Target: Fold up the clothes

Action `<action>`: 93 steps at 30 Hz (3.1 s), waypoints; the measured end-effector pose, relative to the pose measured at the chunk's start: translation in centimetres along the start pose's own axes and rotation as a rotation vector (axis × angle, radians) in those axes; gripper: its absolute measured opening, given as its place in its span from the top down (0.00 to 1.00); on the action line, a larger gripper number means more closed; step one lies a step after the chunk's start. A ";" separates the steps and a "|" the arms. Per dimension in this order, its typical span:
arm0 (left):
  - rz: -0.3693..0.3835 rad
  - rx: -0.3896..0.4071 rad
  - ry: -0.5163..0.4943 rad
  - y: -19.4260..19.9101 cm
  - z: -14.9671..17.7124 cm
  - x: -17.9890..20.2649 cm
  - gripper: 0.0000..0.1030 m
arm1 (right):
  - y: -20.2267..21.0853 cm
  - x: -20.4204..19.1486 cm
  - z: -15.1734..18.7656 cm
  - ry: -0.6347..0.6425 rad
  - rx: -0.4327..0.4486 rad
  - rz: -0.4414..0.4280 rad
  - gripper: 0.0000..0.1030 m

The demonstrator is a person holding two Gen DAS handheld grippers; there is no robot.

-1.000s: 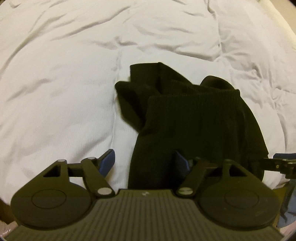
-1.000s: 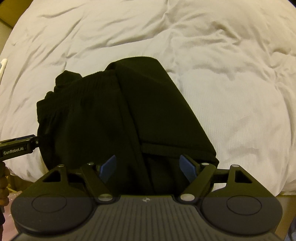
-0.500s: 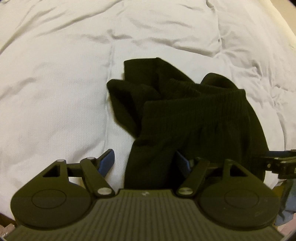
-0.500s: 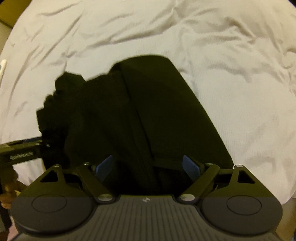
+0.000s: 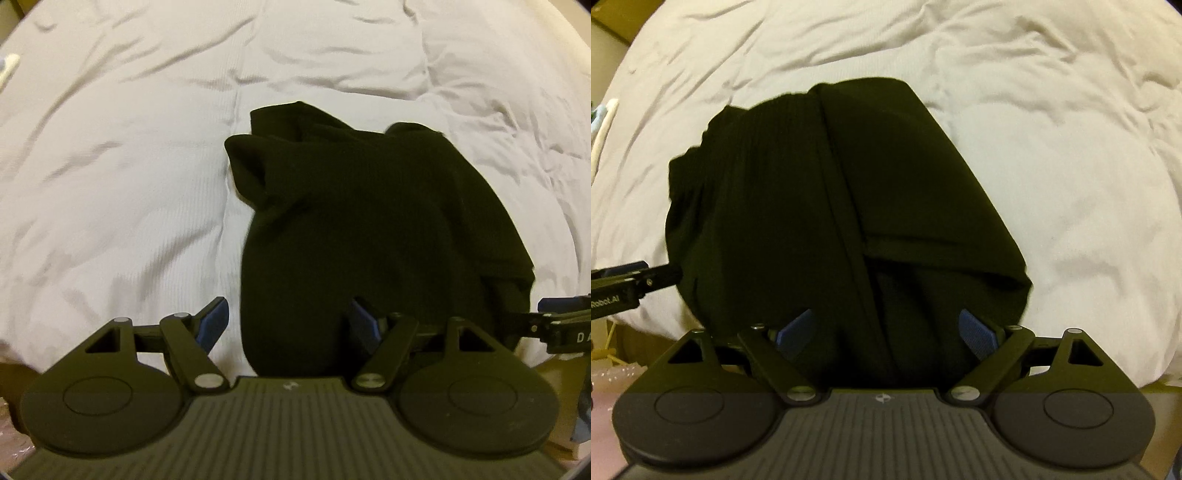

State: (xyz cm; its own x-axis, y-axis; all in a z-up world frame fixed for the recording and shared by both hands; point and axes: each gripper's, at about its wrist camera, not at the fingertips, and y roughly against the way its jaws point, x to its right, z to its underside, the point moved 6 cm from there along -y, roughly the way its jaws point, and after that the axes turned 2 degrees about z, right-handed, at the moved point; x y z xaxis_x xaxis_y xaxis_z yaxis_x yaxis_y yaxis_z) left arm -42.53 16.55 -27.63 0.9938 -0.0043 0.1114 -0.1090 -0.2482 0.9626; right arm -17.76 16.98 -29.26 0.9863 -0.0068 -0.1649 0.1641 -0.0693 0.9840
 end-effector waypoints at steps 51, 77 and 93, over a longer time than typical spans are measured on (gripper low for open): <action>0.080 0.027 0.094 -5.2 -1.9 -3.6 0.30 | 0.4 -1.5 -3.7 0.029 0.036 -0.055 0.14; 0.391 0.181 -0.380 -2.1 0.1 19.4 0.96 | 2.4 19.0 -2.1 -0.512 0.164 0.059 0.66; 0.196 0.175 -0.222 -4.1 -5.3 8.4 0.58 | 1.0 10.6 -7.1 -0.472 0.116 -0.160 0.33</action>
State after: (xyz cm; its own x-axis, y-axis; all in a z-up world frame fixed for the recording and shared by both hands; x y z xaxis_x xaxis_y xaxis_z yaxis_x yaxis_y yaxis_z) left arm -33.88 22.71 -29.35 0.9374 -0.2741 0.2147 -0.3114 -0.3842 0.8691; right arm -7.00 23.89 -29.51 0.8287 -0.4354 -0.3517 0.2829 -0.2164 0.9344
